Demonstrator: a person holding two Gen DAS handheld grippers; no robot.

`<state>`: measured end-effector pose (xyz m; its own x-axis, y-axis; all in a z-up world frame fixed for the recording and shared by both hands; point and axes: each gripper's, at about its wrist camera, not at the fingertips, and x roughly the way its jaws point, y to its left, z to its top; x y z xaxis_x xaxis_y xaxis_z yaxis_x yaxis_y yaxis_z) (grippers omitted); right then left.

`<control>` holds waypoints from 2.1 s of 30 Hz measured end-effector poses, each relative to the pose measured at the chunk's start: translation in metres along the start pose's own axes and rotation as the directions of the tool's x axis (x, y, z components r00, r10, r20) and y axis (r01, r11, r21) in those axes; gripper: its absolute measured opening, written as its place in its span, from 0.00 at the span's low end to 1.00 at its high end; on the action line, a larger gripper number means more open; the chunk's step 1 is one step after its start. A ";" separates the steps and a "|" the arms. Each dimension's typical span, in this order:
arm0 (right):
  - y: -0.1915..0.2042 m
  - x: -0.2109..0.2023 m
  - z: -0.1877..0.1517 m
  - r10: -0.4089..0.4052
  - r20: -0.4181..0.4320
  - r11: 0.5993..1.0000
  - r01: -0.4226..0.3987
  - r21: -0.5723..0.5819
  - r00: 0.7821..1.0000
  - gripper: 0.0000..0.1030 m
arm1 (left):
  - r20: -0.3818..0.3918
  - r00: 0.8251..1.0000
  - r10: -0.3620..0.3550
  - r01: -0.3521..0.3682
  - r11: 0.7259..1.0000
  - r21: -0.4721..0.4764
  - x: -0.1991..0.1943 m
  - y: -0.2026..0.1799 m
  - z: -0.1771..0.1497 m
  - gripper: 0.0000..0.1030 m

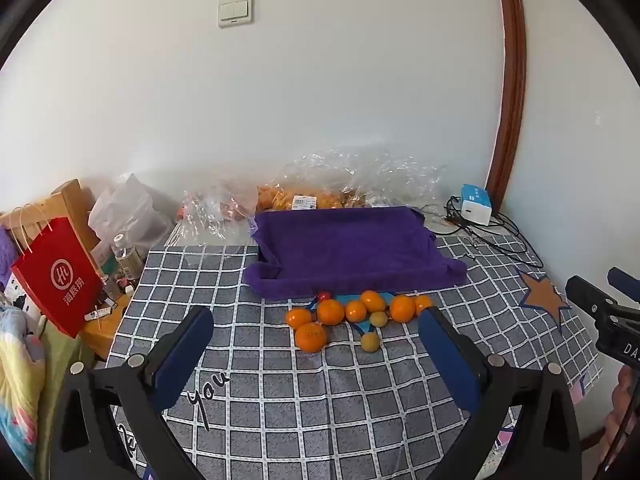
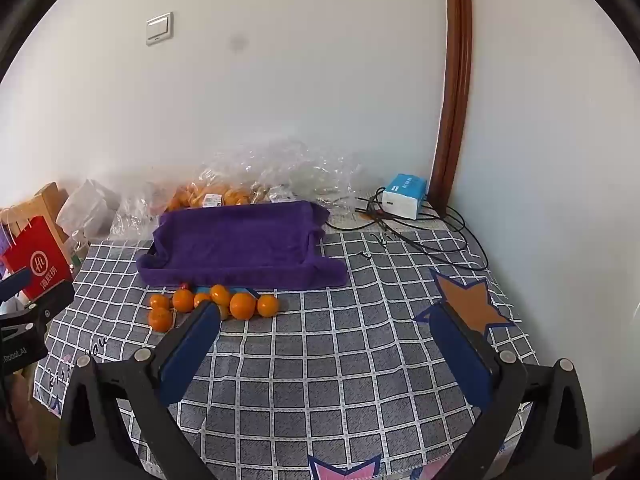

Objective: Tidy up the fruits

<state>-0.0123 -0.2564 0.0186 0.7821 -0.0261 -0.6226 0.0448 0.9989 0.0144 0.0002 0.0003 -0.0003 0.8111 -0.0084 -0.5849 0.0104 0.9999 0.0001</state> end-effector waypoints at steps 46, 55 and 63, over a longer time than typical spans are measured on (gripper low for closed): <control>0.003 -0.020 -0.001 0.034 0.041 0.999 -0.035 0.021 0.999 1.00 | 0.003 1.000 0.004 -0.004 1.000 -0.019 -0.010 0.001 -0.003 1.00; 0.006 -0.017 -0.002 0.032 0.036 0.999 -0.033 0.014 0.999 1.00 | -0.001 1.000 0.005 -0.005 1.000 -0.021 -0.009 0.004 -0.005 1.00; 0.006 -0.013 -0.004 0.044 0.031 0.999 -0.045 0.019 0.999 1.00 | -0.008 1.000 0.011 -0.011 1.000 -0.024 -0.007 0.006 -0.006 1.00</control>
<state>-0.0249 -0.2504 0.0238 0.8024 0.0169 -0.5966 0.0213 0.9982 0.0568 -0.0083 0.0063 -0.0010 0.8066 0.0025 -0.5911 -0.0123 0.9998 -0.0125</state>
